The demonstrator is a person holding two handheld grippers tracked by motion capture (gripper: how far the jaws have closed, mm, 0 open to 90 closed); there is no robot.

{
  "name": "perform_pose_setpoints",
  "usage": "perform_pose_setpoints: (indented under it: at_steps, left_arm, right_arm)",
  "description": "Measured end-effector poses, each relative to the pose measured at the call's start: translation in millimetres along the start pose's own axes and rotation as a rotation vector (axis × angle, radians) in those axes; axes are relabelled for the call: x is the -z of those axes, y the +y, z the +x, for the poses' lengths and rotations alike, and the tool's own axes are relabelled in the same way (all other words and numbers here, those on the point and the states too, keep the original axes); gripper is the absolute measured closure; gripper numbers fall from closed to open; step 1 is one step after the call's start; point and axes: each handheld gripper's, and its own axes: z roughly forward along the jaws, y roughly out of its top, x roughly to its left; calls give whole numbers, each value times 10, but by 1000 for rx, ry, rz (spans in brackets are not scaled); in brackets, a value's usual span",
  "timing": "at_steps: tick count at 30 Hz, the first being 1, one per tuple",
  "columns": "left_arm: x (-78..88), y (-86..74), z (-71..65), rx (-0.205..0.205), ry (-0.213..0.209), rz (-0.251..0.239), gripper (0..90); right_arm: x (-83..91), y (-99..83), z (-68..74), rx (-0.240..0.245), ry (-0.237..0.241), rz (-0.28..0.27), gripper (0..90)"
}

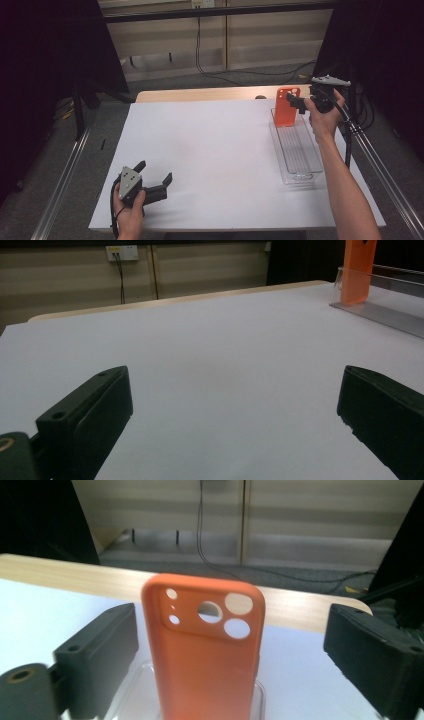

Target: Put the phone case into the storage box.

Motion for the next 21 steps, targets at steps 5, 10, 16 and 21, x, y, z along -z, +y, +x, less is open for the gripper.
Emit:
perform_pose_setpoints:
  at_steps: [5,10,16,21]
  left_arm:
    - [3,-2,5,4,6,1,13]
    - [-6,-9,2,13,6,3,13]
    - [-4,-8,-7,8,8,2,13]
    - [14,-9,-7,7,4,-3,13]
  right_arm:
    - [48,5,22,-7,12,-28,88]
    - [48,-39,48,2,10,-38,103]
    - [81,-89,75,20,-20,-68,57]
    - [135,-111,98,14,-5,-108,40]
